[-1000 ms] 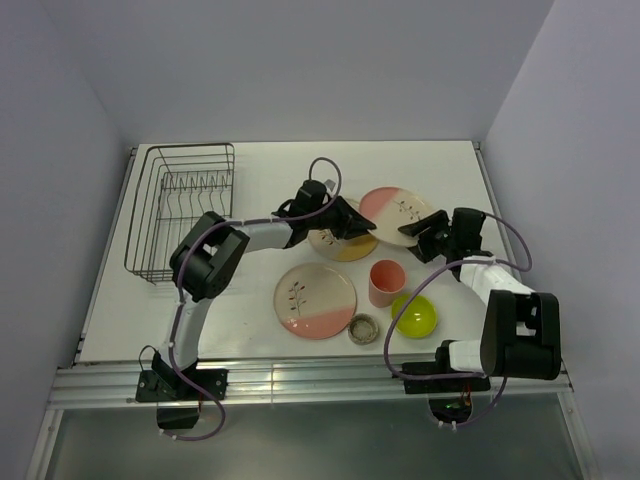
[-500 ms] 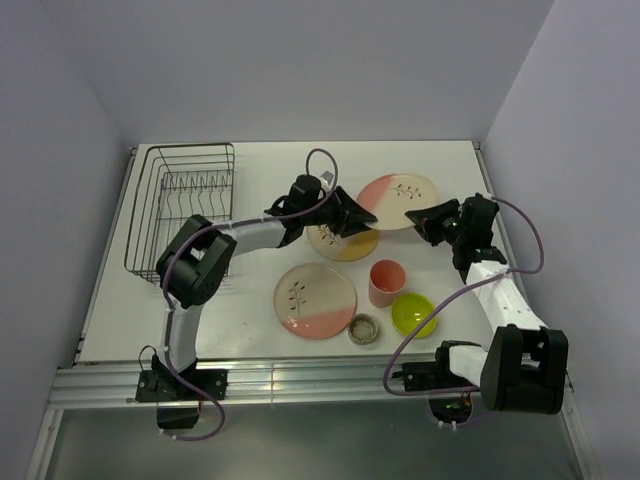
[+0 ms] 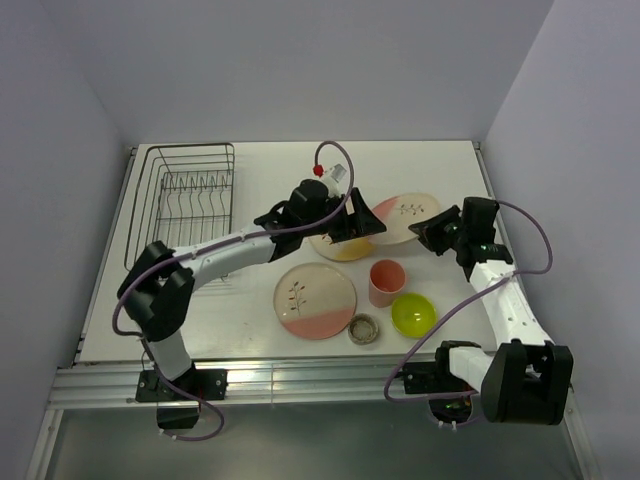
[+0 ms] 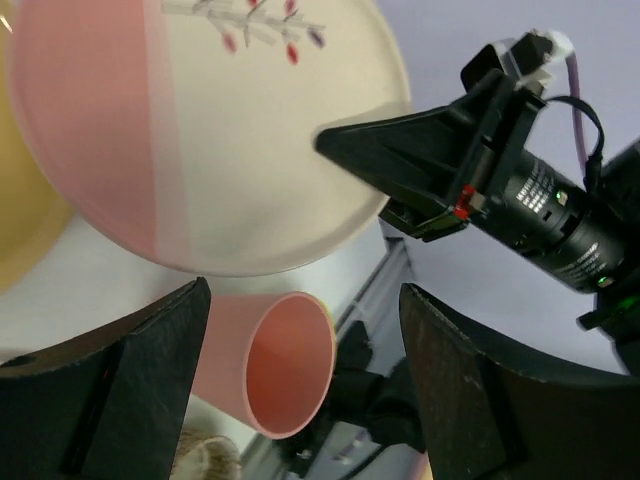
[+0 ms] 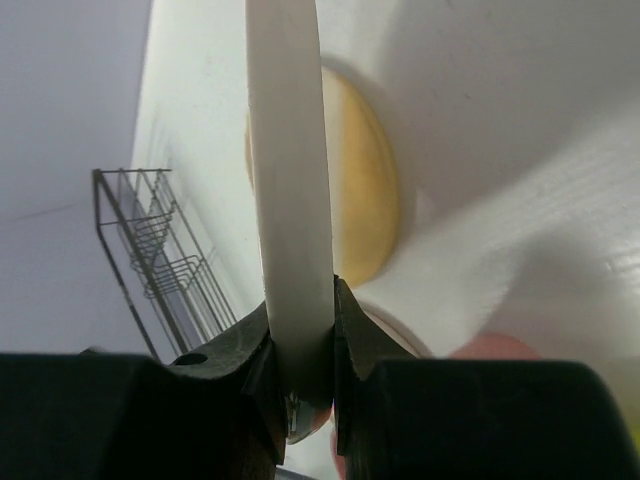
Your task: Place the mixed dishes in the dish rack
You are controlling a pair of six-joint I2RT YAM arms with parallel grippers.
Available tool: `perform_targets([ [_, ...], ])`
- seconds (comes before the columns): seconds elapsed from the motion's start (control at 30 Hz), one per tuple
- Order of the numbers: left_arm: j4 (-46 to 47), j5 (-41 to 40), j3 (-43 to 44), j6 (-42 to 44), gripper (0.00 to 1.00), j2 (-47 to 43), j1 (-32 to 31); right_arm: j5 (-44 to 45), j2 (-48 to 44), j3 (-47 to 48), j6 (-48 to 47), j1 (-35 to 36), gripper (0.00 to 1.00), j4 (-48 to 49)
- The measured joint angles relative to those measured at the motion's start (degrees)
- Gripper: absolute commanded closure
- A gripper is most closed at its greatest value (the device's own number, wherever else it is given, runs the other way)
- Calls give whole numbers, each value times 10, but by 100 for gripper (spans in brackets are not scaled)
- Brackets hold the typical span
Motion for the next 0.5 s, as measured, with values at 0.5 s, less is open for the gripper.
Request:
perform_targets([
  [0.5, -146, -379, -12, 410, 20, -120, -203, 25, 17, 209, -47, 36, 100, -224],
])
